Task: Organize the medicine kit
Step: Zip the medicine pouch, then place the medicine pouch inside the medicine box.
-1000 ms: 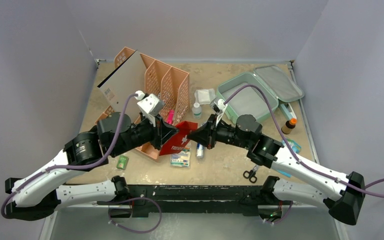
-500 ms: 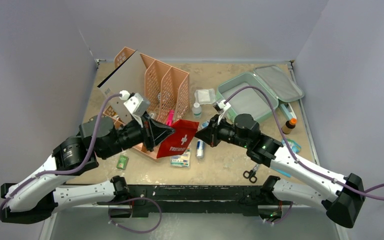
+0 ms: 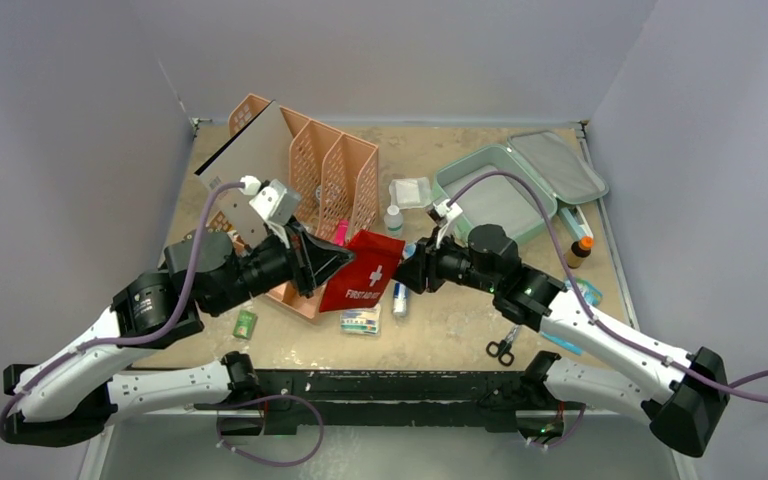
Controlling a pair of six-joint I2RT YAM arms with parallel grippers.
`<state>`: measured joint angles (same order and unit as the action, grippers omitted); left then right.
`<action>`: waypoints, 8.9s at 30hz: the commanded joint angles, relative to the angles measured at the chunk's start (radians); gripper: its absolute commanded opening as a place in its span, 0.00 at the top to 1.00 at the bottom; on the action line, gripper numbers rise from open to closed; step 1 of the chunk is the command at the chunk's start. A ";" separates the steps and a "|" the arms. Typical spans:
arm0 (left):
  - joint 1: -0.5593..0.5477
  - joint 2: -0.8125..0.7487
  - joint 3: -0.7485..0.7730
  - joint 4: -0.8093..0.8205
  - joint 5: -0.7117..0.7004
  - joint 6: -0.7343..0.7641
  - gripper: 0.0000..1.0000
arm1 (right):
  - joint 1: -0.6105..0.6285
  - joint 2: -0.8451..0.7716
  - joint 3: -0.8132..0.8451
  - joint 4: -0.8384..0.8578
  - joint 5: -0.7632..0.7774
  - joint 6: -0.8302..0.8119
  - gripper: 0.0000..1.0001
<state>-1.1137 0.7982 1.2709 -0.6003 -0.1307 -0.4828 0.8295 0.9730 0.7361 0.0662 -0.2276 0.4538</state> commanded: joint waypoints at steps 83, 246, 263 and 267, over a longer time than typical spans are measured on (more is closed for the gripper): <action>0.000 0.147 -0.101 -0.279 -0.249 -0.022 0.18 | -0.416 0.470 0.738 -0.405 0.474 -0.980 1.00; 0.000 0.120 0.018 -0.360 -0.218 -0.132 0.25 | -0.656 1.069 0.809 -0.489 0.417 -0.903 0.48; 0.000 0.138 0.028 -0.363 -0.207 -0.147 0.25 | -0.656 1.058 0.780 -0.372 0.302 -0.850 0.75; 0.000 0.143 0.032 -0.362 -0.202 -0.146 0.25 | -0.655 1.068 0.788 -0.338 0.336 -0.846 0.76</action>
<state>-1.1137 0.9386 1.2827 -0.9741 -0.3397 -0.6182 0.1764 2.0617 1.5215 -0.3576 0.1085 -0.4141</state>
